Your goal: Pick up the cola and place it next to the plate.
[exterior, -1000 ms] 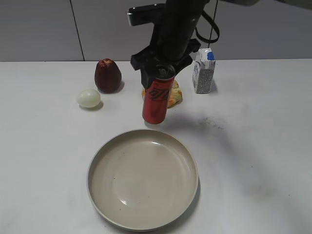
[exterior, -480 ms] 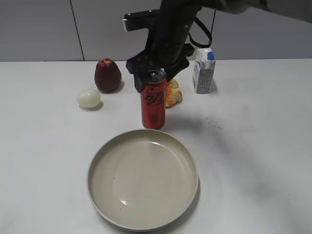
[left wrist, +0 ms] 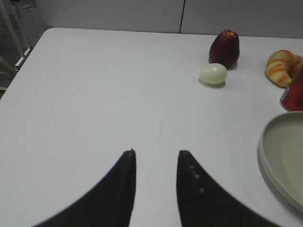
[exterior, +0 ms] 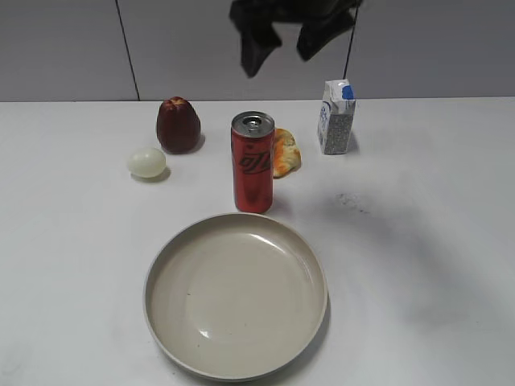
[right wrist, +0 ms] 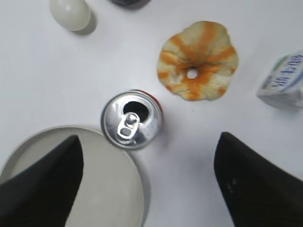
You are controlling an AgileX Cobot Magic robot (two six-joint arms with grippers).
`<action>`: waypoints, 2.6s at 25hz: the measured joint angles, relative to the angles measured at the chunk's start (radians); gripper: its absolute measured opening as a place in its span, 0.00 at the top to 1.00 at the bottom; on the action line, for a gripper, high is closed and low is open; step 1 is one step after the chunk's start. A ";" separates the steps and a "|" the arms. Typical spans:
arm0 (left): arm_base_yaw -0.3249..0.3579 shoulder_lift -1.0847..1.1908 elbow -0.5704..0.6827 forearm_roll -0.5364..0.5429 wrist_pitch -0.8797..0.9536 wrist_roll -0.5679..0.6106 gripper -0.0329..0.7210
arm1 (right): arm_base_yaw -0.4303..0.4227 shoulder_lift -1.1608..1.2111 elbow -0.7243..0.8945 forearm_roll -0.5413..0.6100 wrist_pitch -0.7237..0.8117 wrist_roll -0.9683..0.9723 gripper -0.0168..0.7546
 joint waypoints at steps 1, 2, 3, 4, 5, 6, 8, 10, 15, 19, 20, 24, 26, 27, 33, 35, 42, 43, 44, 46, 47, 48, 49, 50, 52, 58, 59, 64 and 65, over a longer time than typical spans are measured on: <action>0.000 0.000 0.000 0.000 0.000 0.000 0.64 | -0.019 -0.051 0.026 -0.003 0.005 0.005 0.13; 0.000 0.000 0.000 0.000 0.000 0.000 0.64 | -0.041 -0.094 0.063 -0.005 0.008 0.011 0.13; 0.000 0.000 0.000 0.000 0.000 0.000 0.64 | -0.067 -0.144 0.106 -0.007 0.011 0.016 0.13; 0.000 0.000 0.000 0.000 0.000 0.000 0.64 | -0.089 -0.193 0.157 -0.008 0.015 0.023 0.13; 0.000 0.000 0.000 0.000 0.000 0.000 0.64 | -0.118 -0.232 0.203 -0.009 0.015 0.028 0.14; 0.000 0.000 0.000 0.000 0.000 0.000 0.64 | -0.147 -0.278 0.264 -0.011 0.015 0.031 0.14; 0.000 0.000 0.000 0.000 0.000 0.000 0.64 | -0.200 -0.361 0.388 -0.017 0.016 0.037 0.15; 0.000 0.000 0.000 0.000 0.000 0.000 0.64 | -0.237 -0.457 0.536 -0.038 0.016 0.039 0.16; 0.000 0.000 0.000 0.000 0.000 0.000 0.64 | -0.253 -0.722 0.876 -0.066 0.018 0.056 0.17; 0.000 0.000 0.000 0.000 0.000 0.000 0.64 | -0.253 -0.959 1.109 -0.059 -0.024 0.059 0.17; 0.000 0.000 0.000 0.000 0.000 0.000 0.64 | -0.253 -1.025 1.160 -0.058 -0.039 0.059 0.18; 0.000 0.000 0.000 0.000 0.000 0.000 0.64 | -0.253 -1.264 1.326 -0.058 -0.102 0.060 0.19; 0.000 0.000 0.000 0.000 0.000 0.000 0.64 | -0.253 -1.373 1.387 -0.062 -0.124 0.060 0.20; 0.000 0.000 0.000 0.000 0.000 0.000 0.64 | -0.253 -1.428 1.416 -0.069 -0.131 0.059 0.20; 0.000 0.000 0.000 0.000 0.000 0.000 0.64 | -0.253 -1.662 1.519 -0.098 -0.148 0.035 0.21; 0.000 0.000 0.000 0.000 0.000 0.000 0.64 | -0.253 -1.697 1.520 -0.098 -0.147 0.026 0.21; 0.000 0.000 0.000 0.000 0.000 0.000 0.64 | -0.253 -1.712 1.520 -0.098 -0.147 0.022 0.21; 0.000 0.000 0.000 0.000 0.000 0.000 0.64 | -0.253 -1.712 1.520 -0.098 -0.147 0.021 0.21; 0.000 0.000 0.000 0.000 0.000 0.000 0.64 | -0.253 -1.712 1.520 -0.098 -0.147 0.021 0.22; 0.000 0.000 0.000 0.000 0.000 0.000 0.64 | -0.253 -1.715 1.520 -0.098 -0.147 0.020 0.22; 0.000 0.000 0.000 0.000 0.000 0.000 0.64 | -0.253 -1.719 1.520 -0.098 -0.147 0.020 0.22; 0.000 0.000 0.000 0.000 0.000 0.000 0.64 | -0.253 -1.728 1.520 -0.098 -0.147 0.020 0.22; 0.000 0.000 0.000 0.000 0.000 0.000 0.64 | -0.256 -1.744 1.520 -0.098 -0.148 0.020 0.22; 0.000 0.000 0.000 0.000 0.000 0.000 0.64 | -0.264 -1.760 1.521 -0.098 -0.148 0.020 0.22; 0.000 0.000 0.000 0.000 0.000 0.000 0.64 | -0.290 -1.808 1.522 -0.098 -0.148 0.020 0.22; 0.000 0.000 0.000 0.000 0.000 0.000 0.64 | -0.414 -1.946 1.522 -0.098 -0.148 0.019 0.22; 0.000 0.000 0.000 0.000 0.000 0.000 0.64 | -0.427 -1.966 1.522 -0.098 -0.148 0.018 0.22; 0.000 0.000 0.000 0.000 0.000 0.000 0.64 | -0.451 -1.999 1.522 -0.097 -0.147 0.018 0.22; 0.000 0.000 0.000 0.000 0.000 0.000 0.64 | -0.451 -1.999 1.522 -0.097 -0.147 0.018 0.22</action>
